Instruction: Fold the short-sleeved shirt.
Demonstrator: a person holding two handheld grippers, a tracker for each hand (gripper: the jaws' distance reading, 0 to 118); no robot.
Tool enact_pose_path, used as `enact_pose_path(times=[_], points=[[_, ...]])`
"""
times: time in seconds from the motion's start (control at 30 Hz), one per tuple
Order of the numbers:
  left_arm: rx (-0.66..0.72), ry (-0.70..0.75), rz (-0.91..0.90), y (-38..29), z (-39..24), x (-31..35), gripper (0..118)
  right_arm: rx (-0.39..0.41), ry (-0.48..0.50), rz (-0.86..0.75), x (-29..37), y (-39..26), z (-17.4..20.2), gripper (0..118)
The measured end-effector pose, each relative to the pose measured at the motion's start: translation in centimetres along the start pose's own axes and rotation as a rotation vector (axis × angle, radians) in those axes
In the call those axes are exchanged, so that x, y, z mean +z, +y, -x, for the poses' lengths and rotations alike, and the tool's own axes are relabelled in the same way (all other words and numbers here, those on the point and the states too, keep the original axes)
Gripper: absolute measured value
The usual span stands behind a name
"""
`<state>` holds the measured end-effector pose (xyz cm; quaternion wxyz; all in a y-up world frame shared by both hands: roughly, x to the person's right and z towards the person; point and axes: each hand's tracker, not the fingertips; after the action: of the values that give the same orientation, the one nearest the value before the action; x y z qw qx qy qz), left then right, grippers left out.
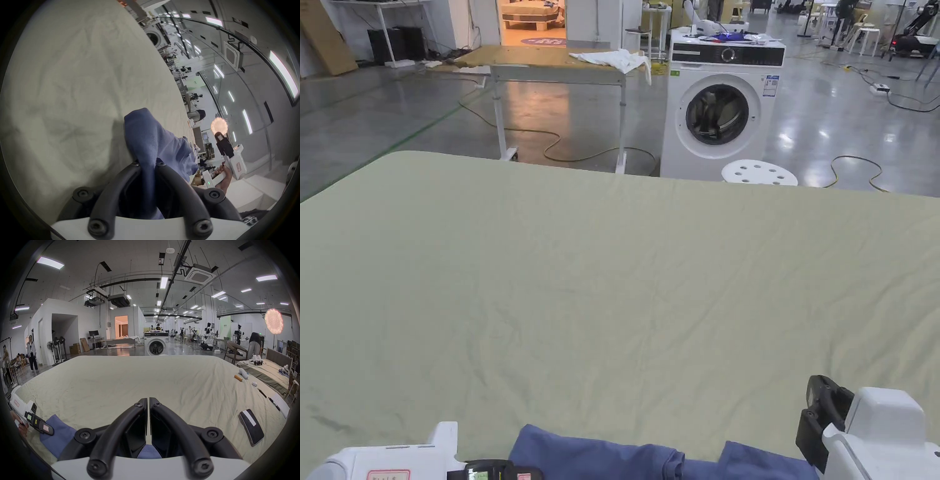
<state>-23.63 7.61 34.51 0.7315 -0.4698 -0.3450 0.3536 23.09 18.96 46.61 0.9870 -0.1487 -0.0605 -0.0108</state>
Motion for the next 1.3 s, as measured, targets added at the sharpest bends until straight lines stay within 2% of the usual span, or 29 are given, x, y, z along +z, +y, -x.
enact_pose_path(times=[0.13,0.3,0.4,0.47,0.53,0.63,0.8,1.1,1.3], points=[[-0.014,0.0,-0.021,0.5,-2.1,1.5,7,-0.006,0.0,0.007,0.0,0.1,-0.2,2],[-0.125,0.082,-0.089,1.9,-6.1,5.3,7,0.004,0.005,0.006,0.1,0.2,-0.3,2],[-0.151,0.185,-0.126,2.5,-9.2,8.3,7,0.007,0.006,0.005,0.0,0.3,-0.3,2],[-0.23,0.283,-0.133,2.7,-11.3,10.1,7,0.009,0.009,0.006,0.0,0.3,-0.3,2],[-0.256,0.387,-0.128,2.9,-13.0,10.9,7,0.012,0.014,0.007,-0.1,0.3,-0.2,2],[-0.293,0.467,-0.123,2.7,-15.2,10.7,7,0.011,0.021,0.009,-0.3,0.2,-0.1,2],[-0.325,0.443,-0.099,1.4,-18.6,8.2,7,-0.005,0.03,0.022,-0.4,-0.1,-0.1,2],[-0.425,0.397,0.026,-1.5,-23.5,0.0,7,-0.003,0.017,0.041,-0.2,-0.6,-0.6,2],[-0.416,0.27,0.076,-2.1,-25.1,-4.6,7,-0.001,0.0,0.052,0.1,-0.8,-1.4,2]])
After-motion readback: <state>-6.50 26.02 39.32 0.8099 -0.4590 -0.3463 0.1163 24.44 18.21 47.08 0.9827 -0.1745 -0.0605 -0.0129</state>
